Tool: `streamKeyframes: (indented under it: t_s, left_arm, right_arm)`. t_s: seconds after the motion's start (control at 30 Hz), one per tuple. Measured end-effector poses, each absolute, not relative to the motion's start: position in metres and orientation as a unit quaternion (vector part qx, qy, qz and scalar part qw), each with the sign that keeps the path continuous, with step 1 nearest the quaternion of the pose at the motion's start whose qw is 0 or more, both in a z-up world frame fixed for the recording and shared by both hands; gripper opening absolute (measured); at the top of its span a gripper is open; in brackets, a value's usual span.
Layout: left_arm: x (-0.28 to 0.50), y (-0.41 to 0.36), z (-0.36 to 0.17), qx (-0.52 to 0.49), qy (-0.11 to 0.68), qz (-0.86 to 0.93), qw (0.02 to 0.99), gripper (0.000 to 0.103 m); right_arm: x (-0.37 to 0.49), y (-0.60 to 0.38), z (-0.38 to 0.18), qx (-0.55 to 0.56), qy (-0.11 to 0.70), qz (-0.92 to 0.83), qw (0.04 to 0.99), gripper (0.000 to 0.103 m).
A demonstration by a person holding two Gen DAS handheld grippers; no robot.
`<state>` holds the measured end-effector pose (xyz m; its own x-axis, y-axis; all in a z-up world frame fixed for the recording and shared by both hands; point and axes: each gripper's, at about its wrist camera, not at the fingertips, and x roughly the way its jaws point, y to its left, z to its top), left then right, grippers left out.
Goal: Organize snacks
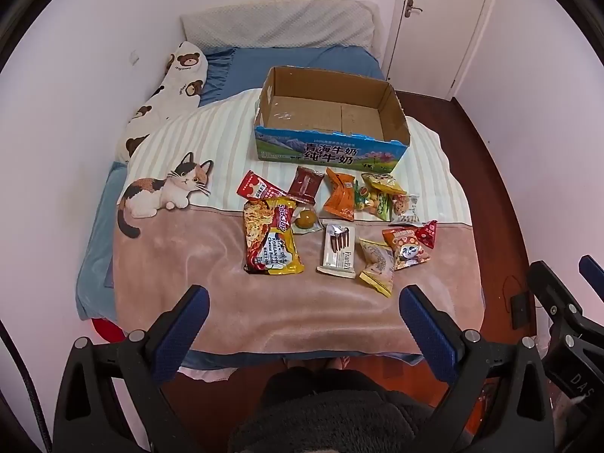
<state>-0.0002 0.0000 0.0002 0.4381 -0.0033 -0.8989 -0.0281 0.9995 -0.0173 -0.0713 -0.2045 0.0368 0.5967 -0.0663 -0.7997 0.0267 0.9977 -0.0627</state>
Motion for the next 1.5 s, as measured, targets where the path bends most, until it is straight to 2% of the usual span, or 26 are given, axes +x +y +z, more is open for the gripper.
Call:
streamKeyframes:
  t_s: [1.5]
  left_arm:
    - [-0.006,-0.001,-0.002,-0.006,0.542,0.0,0.84,0.103]
  right_arm:
    - [-0.066,-0.206,0.025,0.0,0.476,-0.026,0.879,0.103]
